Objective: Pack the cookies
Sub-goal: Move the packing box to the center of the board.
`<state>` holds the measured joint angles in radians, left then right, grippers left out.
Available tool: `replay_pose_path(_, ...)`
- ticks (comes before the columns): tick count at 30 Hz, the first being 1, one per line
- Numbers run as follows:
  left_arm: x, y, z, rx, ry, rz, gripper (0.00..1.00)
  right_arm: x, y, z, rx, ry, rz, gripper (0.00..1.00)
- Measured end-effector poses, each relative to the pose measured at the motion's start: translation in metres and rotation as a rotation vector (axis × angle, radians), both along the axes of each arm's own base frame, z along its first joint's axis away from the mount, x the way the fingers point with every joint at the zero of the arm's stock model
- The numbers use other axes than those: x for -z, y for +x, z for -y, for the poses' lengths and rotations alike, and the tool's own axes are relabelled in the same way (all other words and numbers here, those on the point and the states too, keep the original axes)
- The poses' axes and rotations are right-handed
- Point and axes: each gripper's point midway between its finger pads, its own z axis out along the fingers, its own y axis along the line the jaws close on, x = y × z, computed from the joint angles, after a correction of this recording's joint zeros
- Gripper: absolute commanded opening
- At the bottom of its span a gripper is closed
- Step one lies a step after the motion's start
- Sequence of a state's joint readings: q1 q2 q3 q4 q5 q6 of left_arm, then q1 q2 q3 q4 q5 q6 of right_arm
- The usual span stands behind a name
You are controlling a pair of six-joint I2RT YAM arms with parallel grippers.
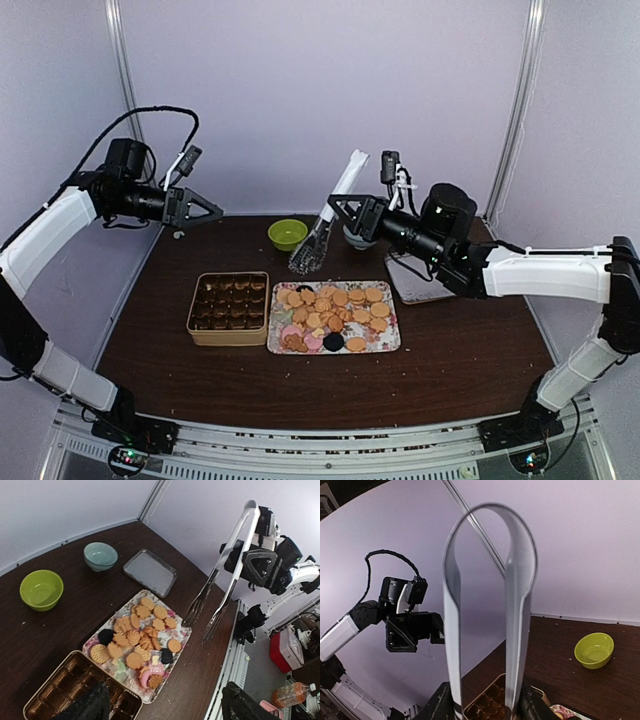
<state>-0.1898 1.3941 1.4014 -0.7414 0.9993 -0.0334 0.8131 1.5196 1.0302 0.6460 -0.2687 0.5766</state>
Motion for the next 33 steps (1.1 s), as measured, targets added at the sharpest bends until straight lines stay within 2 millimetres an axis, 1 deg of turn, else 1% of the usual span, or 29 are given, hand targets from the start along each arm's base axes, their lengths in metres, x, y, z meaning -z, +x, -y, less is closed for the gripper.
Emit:
replay_pose_path(2,0.011,0.003,-0.012,-0.033,0.056,0.001,0.80,0.015,0.002,0.008,0.047,-0.072,0.006,0.42)
replay_pose_path(6,0.035,0.009,-0.037,-0.097,0.162,0.004,0.80,0.040,0.011,0.016,0.127,-0.202,0.017,0.42)
replay_pose_path(7,0.054,0.009,-0.052,-0.135,0.232,-0.012,0.80,0.051,0.016,0.020,0.179,-0.276,0.033,0.42)
replay_pose_path(8,0.055,0.009,-0.053,-0.137,0.236,-0.013,0.80,0.051,0.016,0.020,0.182,-0.278,0.034,0.42)
replay_pose_path(11,0.069,0.008,-0.064,-0.160,0.299,-0.011,0.81,0.057,0.019,0.019,0.247,-0.343,0.073,0.42)
replay_pose_path(13,0.076,0.005,-0.069,-0.169,0.330,-0.010,0.81,0.064,0.018,0.010,0.271,-0.388,0.099,0.42)
replay_pose_path(16,0.081,0.000,-0.072,-0.175,0.355,-0.002,0.81,0.078,0.018,-0.003,0.296,-0.445,0.122,0.43)
replay_pose_path(19,0.079,-0.003,-0.074,-0.182,0.364,0.012,0.81,0.096,0.019,-0.016,0.321,-0.503,0.144,0.43)
replay_pose_path(23,0.079,-0.007,-0.076,-0.186,0.372,0.022,0.81,0.115,0.020,-0.026,0.344,-0.559,0.163,0.43)
replay_pose_path(26,0.082,-0.011,-0.077,-0.187,0.378,0.022,0.82,0.118,0.024,-0.035,0.356,-0.564,0.177,0.43)
replay_pose_path(33,0.081,-0.021,-0.079,-0.187,0.388,0.049,0.83,0.103,0.032,-0.054,0.378,-0.513,0.206,0.46)
